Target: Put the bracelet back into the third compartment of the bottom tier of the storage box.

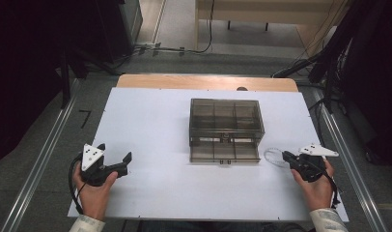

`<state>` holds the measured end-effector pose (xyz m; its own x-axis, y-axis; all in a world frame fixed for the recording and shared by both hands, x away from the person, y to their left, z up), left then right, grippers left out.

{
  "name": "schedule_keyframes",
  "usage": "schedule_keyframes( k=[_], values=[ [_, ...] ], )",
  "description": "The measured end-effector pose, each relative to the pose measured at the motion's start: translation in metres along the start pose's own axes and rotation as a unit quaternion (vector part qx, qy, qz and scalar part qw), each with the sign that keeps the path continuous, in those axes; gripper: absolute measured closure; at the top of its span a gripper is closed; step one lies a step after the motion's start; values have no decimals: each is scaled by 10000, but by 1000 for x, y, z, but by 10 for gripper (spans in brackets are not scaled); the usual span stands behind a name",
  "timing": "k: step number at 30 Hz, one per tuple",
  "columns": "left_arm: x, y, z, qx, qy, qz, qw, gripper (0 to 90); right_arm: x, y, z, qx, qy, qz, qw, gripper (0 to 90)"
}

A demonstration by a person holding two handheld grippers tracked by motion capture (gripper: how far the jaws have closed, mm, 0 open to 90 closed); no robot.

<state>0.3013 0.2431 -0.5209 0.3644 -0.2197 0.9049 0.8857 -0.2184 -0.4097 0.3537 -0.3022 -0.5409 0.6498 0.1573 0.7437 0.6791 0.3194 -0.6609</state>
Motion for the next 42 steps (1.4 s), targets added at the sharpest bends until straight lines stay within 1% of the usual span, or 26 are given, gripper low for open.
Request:
schedule_keyframes(
  k=[4, 5, 9, 11, 14, 17, 18, 33, 42],
  values=[
    [0, 0, 0, 0, 4, 0, 10000, 26, 2, -2, 0, 11, 11, -48, 10000, 837],
    [0, 0, 0, -1, 4, -1, 10000, 27, 2, -3, 0, -17, 21, -45, 10000, 836],
    [0, 0, 0, -4, -2, 0, 10000, 27, 5, -7, -2, 4, 96, -147, 9998, 837],
    [0, 0, 0, -4, 3, 3, 10000, 27, 5, -8, -2, 11, 112, -156, 9998, 837],
    [0, 0, 0, 2, 7, 9, 10000, 27, 6, -9, -2, 11, 90, -188, 9998, 836],
    [0, 0, 0, 2, 8, 9, 10000, 27, 7, -10, -2, 12, 127, -204, 9997, 837],
    [0, 0, 0, 4, 7, 9, 10000, 27, 7, -11, -2, 12, 104, -211, 9997, 836],
    [0, 0, 0, 5, 8, 8, 10000, 27, 13, -18, -1, 50, 162, -390, 9991, 837],
    [0, 0, 0, 4, 8, 9, 10000, 27, 14, -19, 4, 82, 119, -419, 9990, 836]
  ],
)
Point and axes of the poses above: each handheld gripper's, and its own axes: y roughly forward along the jaws, x roughly out of its top, z roughly to its left, the point moved 9 cm from there along y, roughly forward along the jaws, and after that the axes turned 10 degrees about y, right-handed, at the moved point
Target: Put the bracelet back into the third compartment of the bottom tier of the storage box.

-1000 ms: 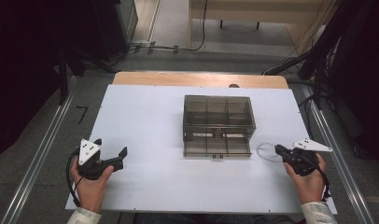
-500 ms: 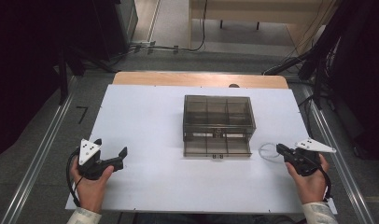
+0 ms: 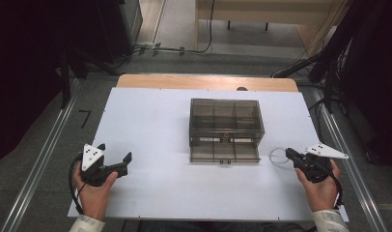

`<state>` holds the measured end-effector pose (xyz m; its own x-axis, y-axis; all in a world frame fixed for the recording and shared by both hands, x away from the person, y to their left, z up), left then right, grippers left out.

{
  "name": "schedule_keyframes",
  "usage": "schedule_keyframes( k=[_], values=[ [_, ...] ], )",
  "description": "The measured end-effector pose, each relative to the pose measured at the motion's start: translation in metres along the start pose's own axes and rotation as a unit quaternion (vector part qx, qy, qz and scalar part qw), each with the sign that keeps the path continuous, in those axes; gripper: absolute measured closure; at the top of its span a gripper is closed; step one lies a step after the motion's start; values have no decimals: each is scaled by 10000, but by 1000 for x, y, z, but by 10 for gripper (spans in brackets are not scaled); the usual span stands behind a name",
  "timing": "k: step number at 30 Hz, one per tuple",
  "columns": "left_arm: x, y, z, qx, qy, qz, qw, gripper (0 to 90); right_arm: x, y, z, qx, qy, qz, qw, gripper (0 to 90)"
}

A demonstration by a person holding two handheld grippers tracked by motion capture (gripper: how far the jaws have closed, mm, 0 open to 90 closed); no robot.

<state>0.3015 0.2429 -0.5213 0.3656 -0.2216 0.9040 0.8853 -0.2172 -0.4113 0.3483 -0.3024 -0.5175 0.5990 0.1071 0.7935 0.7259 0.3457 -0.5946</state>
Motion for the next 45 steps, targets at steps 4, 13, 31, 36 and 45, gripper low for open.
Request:
schedule_keyframes(
  k=[4, 13, 31, 36, 45],
  values=[
    [0, 0, 0, 2, -1, -1, 10000, 27, 1, -1, 1, 14, -12, -35, 10000, 836],
    [0, 0, 0, 11, 0, -1, 10000, 27, 4, -2, 5, 59, -3, -84, 9999, 836],
    [0, 0, 0, 13, 8, 4, 10000, 27, 13, -4, 14, 199, -15, -253, 9995, 836],
    [0, 0, 0, 6, 8, 0, 10000, 27, 15, -5, 17, 243, -24, -288, 9993, 836],
    [0, 0, 0, 9, 8, -1, 10000, 27, 16, -4, 22, 292, -59, -287, 9991, 837]
  ],
)
Point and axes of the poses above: each handheld gripper's, and its own axes: y roughly forward along the jaws, x roughly out of its top, z roughly to its left, the point moved 9 cm from there along y, roughly forward along the jaws, and after that the axes turned 10 degrees about y, right-handed, at the moved point
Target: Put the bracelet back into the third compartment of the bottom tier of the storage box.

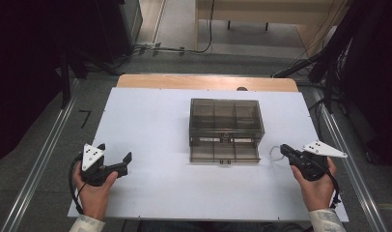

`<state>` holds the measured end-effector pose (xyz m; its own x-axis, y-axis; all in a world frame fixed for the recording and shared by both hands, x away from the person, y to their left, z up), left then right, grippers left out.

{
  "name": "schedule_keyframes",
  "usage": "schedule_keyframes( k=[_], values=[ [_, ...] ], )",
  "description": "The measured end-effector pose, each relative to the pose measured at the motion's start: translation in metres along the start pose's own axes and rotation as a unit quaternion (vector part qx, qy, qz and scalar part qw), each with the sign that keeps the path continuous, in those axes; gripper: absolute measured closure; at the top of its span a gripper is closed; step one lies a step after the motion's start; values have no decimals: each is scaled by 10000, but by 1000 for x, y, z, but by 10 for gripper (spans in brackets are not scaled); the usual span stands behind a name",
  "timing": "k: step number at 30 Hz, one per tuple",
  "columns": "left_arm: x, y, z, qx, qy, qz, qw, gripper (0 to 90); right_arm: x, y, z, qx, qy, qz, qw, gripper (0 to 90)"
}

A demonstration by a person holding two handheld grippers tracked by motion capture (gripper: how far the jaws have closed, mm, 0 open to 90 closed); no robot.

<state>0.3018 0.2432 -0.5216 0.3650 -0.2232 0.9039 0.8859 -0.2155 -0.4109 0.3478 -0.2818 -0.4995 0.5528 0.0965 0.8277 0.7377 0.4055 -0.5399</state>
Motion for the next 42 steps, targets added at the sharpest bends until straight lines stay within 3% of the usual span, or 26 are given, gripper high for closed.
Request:
schedule_keyframes(
  k=[42],
  values=[
    [0, 0, 0, -1, 5, 5, 10000, 27, 15, 4, 20, 228, -84, -175, 9996, 837]
  ],
)
Point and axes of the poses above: each handheld gripper's, and its own axes: y roughly forward along the jaws, x roughly out of its top, z roughly to its left, the point moved 9 cm from there along y, roughly forward along the jaws, and after that the axes turned 10 degrees about y, right-handed, at the moved point
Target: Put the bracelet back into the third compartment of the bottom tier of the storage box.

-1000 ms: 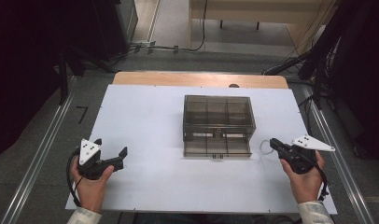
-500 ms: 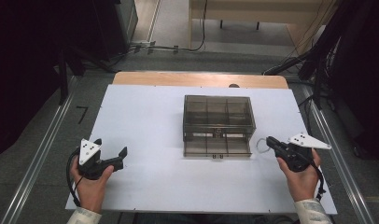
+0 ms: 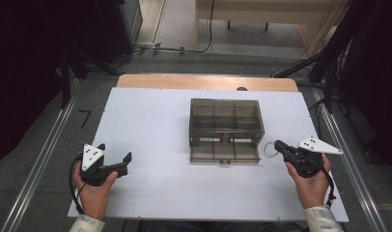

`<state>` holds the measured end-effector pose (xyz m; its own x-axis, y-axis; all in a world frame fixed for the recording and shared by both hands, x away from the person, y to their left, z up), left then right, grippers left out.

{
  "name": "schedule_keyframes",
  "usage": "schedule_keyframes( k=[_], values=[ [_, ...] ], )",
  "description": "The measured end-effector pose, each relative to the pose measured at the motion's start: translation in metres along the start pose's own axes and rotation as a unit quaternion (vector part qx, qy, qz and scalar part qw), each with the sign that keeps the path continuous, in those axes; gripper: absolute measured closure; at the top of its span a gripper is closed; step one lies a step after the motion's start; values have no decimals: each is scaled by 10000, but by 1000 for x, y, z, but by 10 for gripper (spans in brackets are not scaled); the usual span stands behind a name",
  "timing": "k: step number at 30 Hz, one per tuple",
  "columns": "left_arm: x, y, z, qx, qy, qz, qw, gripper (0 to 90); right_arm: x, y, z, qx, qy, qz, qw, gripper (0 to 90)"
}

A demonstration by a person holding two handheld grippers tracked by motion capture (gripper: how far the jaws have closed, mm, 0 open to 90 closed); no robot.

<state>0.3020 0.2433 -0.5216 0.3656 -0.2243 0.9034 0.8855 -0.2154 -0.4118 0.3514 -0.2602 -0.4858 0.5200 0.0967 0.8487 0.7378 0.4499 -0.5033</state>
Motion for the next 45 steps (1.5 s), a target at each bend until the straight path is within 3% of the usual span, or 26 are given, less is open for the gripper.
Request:
schedule_keyframes(
  k=[21, 34, 45],
  values=[
    [0, 0, 0, 1, -5, 5, 10000, 27, 11, 0, 19, 158, -180, -233, 9994, 836],
    [0, 0, 0, -3, -7, 6, 10000, 31, 11, 15, 37, 339, -290, -174, 9989, 836],
    [-1, -1, 1, -9, -7, 13, 10000, 31, 2, 35, 52, 477, -450, 77, 9978, 836]
  ],
)
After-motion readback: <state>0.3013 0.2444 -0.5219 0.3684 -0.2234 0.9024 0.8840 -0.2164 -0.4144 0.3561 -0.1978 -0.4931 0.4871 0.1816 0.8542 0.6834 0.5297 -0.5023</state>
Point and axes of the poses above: each handheld gripper's, and its own axes: y roughly forward along the jaws, x roughly out of its top, z roughly to its left, the point moved 9 cm from there along y, roughly forward along the jaws, and after that the axes turned 10 degrees about y, right-handed, at the moved point
